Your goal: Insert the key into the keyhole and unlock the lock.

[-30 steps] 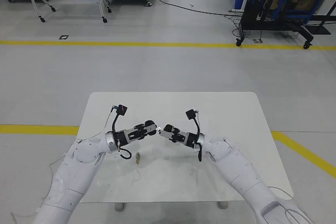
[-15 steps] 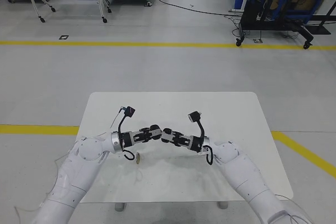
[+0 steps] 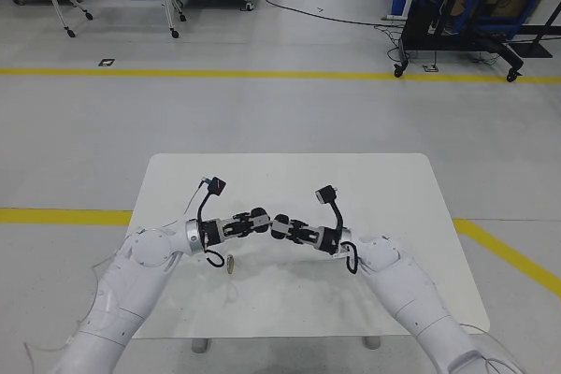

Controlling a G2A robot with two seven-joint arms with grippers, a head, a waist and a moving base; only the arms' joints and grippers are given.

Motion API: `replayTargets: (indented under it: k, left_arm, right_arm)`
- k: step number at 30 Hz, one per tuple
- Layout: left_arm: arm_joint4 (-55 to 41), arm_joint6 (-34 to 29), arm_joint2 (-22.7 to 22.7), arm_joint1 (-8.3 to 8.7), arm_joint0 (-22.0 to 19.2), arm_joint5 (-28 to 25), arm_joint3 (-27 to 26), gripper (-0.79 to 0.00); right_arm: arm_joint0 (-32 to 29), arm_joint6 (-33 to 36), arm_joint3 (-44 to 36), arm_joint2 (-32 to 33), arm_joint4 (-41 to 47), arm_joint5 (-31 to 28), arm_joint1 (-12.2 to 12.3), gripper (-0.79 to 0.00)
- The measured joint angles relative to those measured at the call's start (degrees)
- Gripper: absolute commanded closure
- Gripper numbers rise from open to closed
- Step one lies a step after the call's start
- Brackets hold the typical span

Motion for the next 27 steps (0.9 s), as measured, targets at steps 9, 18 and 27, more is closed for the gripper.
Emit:
replayTargets:
  k: [9,18,27]
  left_arm:
    - [0.2,0.6,0.1,0.14,0.1,-0.2,-0.3,0.0]
    - [2.0,2.1,0.3,0.24,0.1,-1.1,-0.7,-0.785]
    - [3.4,3.4,-1.3,0.76,0.6,-2.2,-1.4,-0.785]
  right_arm:
    - [0.2,1.5,0.5,-0.1,2.5,0.0,0.3,0.0]
    - [0.7,2.5,1.2,-0.3,3.7,0.1,0.5,0.0]
    - [-1.3,1.9,2.3,4.6,5.6,-3.8,2.2,0.0]
